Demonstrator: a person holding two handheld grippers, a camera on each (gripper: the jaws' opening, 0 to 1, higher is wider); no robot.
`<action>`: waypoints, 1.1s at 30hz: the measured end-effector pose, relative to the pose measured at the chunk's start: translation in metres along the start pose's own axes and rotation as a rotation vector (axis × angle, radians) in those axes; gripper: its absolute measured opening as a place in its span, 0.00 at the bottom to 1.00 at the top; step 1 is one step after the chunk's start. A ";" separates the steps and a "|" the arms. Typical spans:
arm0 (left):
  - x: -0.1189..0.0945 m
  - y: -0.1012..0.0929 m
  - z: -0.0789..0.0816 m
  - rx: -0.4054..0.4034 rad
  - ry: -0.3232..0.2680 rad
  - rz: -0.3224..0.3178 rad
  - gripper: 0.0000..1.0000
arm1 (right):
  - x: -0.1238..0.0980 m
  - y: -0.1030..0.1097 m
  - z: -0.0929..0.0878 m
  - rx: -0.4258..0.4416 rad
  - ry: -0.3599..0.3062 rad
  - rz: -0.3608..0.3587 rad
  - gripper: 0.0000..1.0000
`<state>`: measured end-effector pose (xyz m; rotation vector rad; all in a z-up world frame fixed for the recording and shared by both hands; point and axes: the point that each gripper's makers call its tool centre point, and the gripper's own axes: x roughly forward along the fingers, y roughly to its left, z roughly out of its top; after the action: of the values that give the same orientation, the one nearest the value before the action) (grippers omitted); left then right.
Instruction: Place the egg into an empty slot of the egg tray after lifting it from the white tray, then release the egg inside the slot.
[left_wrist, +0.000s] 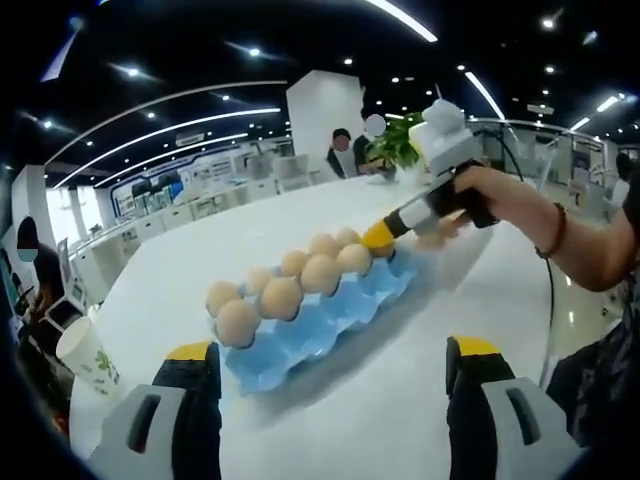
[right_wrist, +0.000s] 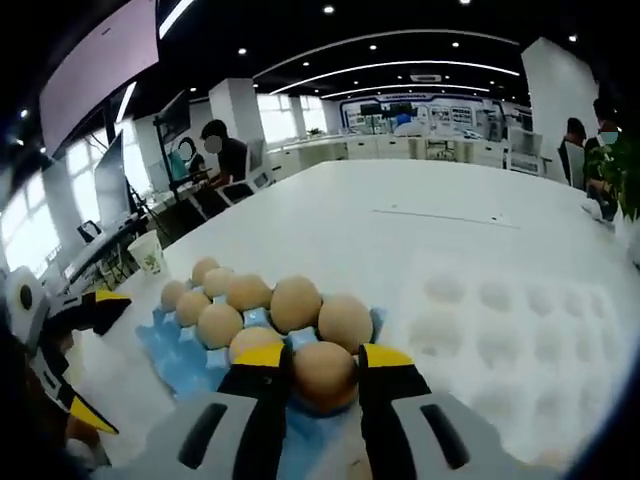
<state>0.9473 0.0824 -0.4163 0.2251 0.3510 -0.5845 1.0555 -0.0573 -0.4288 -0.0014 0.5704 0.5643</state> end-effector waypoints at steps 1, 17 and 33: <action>0.000 0.000 0.000 -0.001 -0.001 0.000 0.95 | 0.000 0.001 -0.001 0.001 0.009 0.001 0.28; -0.001 -0.001 -0.002 0.016 0.007 -0.003 0.97 | 0.001 0.003 -0.008 -0.096 0.094 -0.012 0.27; -0.005 -0.008 -0.002 0.015 0.010 0.004 1.00 | -0.014 0.006 0.006 -0.161 -0.021 -0.003 0.34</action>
<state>0.9389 0.0792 -0.4170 0.2434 0.3557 -0.5820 1.0456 -0.0587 -0.4153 -0.1482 0.5032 0.6055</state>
